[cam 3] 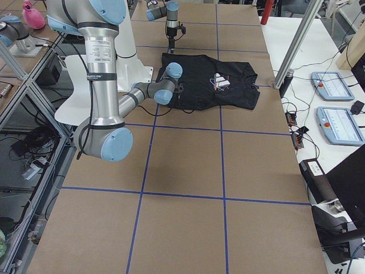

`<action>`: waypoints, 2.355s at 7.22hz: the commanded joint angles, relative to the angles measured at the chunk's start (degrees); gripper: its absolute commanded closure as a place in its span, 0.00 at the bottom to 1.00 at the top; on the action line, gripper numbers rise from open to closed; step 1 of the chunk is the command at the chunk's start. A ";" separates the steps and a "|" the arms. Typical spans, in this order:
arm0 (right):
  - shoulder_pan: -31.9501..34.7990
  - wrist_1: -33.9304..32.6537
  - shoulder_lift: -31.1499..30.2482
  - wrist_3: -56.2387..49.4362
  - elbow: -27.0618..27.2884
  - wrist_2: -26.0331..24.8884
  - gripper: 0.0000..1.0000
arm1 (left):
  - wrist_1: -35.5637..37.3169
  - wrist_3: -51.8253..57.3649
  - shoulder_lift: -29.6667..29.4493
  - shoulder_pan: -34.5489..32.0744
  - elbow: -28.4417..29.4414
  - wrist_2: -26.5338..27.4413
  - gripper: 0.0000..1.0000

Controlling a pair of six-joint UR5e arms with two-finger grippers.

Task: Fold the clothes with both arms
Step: 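Move the left gripper down to the other bottom hem corner, then close the left gripper on the hem corner nearest it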

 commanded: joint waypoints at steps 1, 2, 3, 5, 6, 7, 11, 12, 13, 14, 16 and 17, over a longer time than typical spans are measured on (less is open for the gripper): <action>0.29 0.00 0.37 0.00 0.04 0.16 1.00 | 0.21 -1.85 0.10 2.47 -0.03 0.19 0.01; 0.38 0.00 0.37 -0.09 -0.05 0.16 1.00 | 0.38 -1.94 0.53 3.08 0.06 0.28 0.01; 0.64 0.00 0.37 -0.09 0.04 0.16 1.00 | 1.08 -1.95 0.80 3.61 0.06 0.98 0.01; 0.90 0.00 0.37 -0.09 0.04 0.77 1.00 | 1.79 -1.95 0.89 4.05 0.15 0.98 0.01; 1.25 0.00 0.37 -0.09 0.04 1.22 1.00 | 2.14 -2.03 0.89 4.40 0.15 0.98 0.01; 1.34 0.00 0.37 -0.09 0.04 1.31 1.00 | 2.14 -2.21 0.80 4.41 0.15 0.98 0.03; 2.22 0.00 0.37 -0.09 0.04 2.27 1.00 | 2.32 -2.91 0.62 5.29 0.32 0.98 0.08; 2.31 0.00 0.37 -0.09 0.04 2.27 1.00 | 2.32 -2.91 0.71 5.29 0.33 0.98 0.09; 2.23 0.00 0.37 -0.09 0.04 2.27 1.00 | 2.32 -2.91 0.62 5.37 0.41 0.98 0.09; 2.40 0.00 0.37 -0.09 0.04 2.27 1.00 | 2.32 -2.91 0.62 5.37 0.59 0.98 0.09; 2.75 0.00 0.37 -0.09 0.04 2.36 1.00 | 2.32 -3.00 0.62 5.37 0.68 0.98 0.17; 2.75 0.00 0.37 -0.09 0.12 2.36 1.00 | 2.32 -2.91 0.71 5.37 0.68 0.98 0.21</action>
